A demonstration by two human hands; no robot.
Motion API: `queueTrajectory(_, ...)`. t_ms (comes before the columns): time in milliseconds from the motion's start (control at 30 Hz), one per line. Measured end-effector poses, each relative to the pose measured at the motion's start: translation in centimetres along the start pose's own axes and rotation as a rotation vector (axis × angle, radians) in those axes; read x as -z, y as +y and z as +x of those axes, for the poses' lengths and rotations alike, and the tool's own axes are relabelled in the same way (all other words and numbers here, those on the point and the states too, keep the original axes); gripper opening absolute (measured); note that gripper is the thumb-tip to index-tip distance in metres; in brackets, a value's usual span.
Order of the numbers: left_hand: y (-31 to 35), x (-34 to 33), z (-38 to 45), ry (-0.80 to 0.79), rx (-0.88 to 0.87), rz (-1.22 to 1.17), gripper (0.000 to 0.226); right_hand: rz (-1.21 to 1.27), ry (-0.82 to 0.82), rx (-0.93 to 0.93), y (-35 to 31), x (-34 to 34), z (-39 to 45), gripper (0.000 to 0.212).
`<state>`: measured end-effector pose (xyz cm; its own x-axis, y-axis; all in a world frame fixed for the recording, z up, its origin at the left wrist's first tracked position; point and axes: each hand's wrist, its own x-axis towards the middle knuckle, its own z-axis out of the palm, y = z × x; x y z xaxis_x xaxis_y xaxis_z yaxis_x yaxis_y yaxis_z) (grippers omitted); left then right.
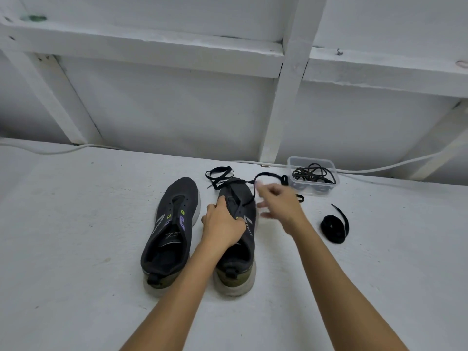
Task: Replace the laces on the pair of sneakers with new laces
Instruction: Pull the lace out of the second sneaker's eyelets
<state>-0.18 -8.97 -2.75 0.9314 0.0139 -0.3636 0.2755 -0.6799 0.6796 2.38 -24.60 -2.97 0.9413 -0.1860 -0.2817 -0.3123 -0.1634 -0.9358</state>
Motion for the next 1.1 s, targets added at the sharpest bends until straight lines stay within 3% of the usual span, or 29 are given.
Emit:
queueTrajectory(67, 0.1, -0.1, -0.1, 0.008, -0.003, 0.001, 0.066, -0.134, -0.097, 0.016, 1.6, -0.7, -0.2, 0.028)
queueTrajectory(200, 0.1, 0.0, -0.2, 0.003, 0.0, 0.003, 0.068, -0.263, -0.026, 0.19, 2.5, -1.9, 0.1, 0.007)
queueTrajectory(333, 0.1, 0.1, -0.1, -0.006, 0.006, -0.015, 0.063, 0.038, 0.179, 0.244, 0.3, -1.3, 0.4, 0.012)
queueTrajectory(467, 0.0, 0.0, 0.0, -0.013, 0.011, 0.002, 0.069, 0.316, 0.369, 0.163, -0.4, -0.6, 0.6, 0.009)
queueTrajectory(533, 0.0, 0.0, 0.0, -0.016, 0.014, 0.002, 0.071, 0.268, 0.283, 0.102, 0.2, -0.5, 0.6, 0.014)
queueTrajectory(667, 0.0, 0.0, 0.0, -0.001, 0.012, 0.003, 0.069, -0.02, -0.084, -0.013, 2.1, -0.8, -0.1, 0.017)
queueTrajectory(833, 0.0, 0.0, 0.0, -0.011, 0.013, -0.001, 0.07, -0.216, -0.069, 0.117, 2.4, -1.6, -0.5, 0.013)
queueTrajectory(1100, -0.1, 0.2, 0.2, -0.017, -0.003, 0.033, 0.061, 0.205, 0.066, -0.029, 1.7, -1.9, -1.1, 0.009)
